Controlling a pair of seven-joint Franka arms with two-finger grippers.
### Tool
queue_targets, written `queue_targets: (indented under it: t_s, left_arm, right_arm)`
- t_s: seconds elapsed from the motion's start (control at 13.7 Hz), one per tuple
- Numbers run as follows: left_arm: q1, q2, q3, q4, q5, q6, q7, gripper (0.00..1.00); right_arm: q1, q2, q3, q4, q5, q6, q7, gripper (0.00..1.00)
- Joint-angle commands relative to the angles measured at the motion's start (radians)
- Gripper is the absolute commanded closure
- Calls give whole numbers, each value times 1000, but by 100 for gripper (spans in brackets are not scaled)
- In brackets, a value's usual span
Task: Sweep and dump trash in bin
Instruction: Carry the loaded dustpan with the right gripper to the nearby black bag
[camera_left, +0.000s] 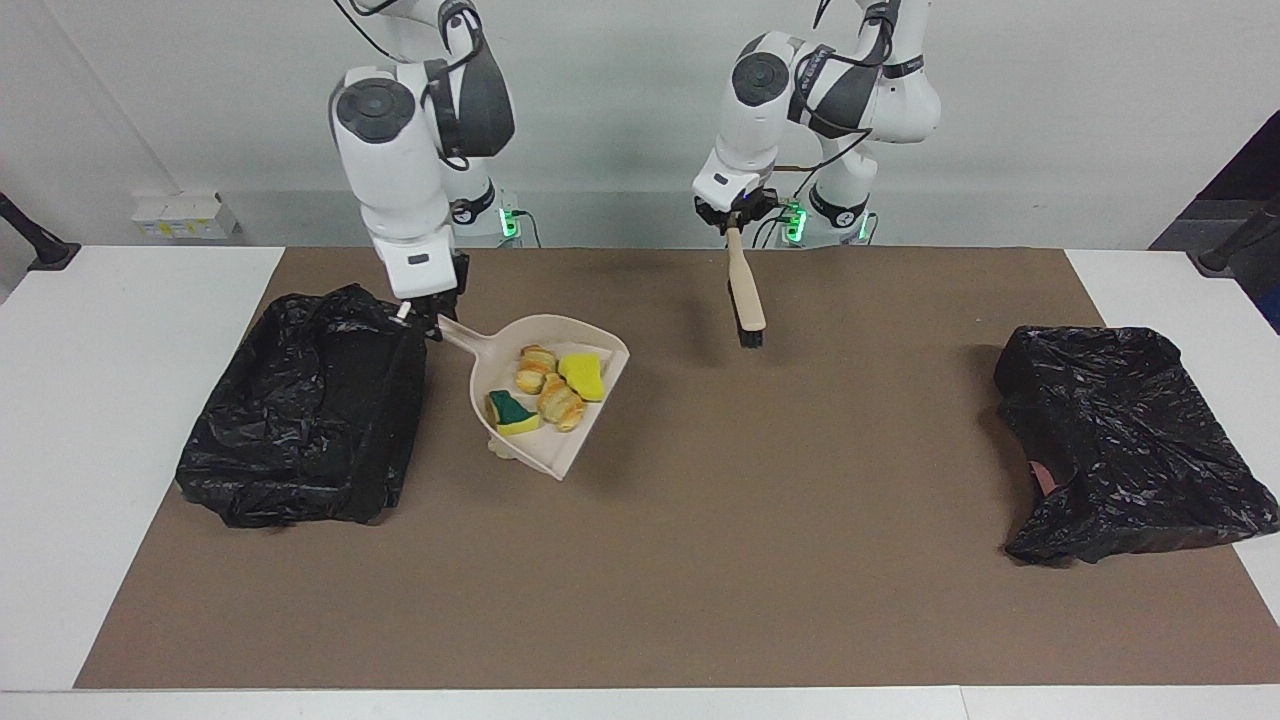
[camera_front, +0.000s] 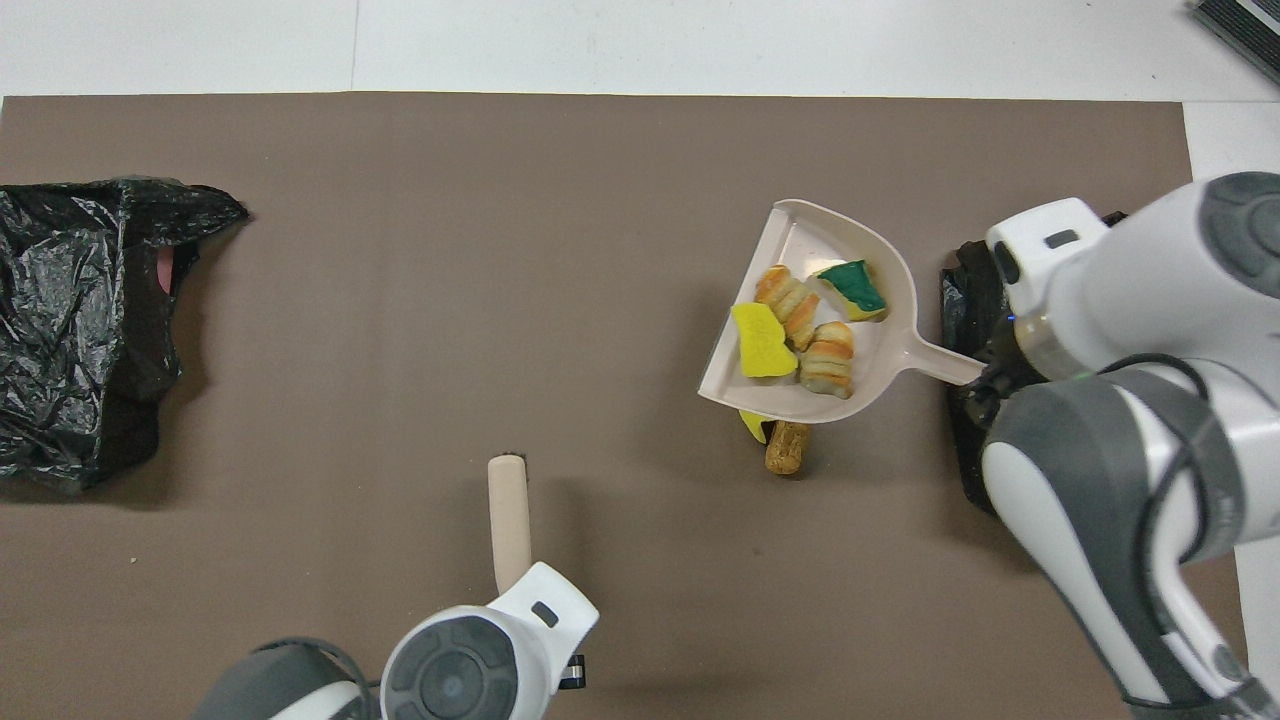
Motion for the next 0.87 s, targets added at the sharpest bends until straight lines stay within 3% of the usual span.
queue_targets:
  t_s: [0.0, 0.36, 0.58, 0.8]
  left_arm:
    - [-10, -32, -76, -85, -58, 121, -45, 100]
    - [-12, -30, -217, -200, -153, 245, -61, 100]
    - [-12, -26, -217, -201, -187, 242, -50, 100]
    - [-11, -21, -217, -197, -239, 241, -39, 100]
  right_arm:
    - [-3, -27, -140, -15, 26, -25, -188, 100]
    - [-3, -27, -375, -15, -53, 19, -514, 100]
    - [-4, -25, -428, -18, -213, 95, -595, 100]
    - [10, -27, -425, -23, -383, 90, -601, 100]
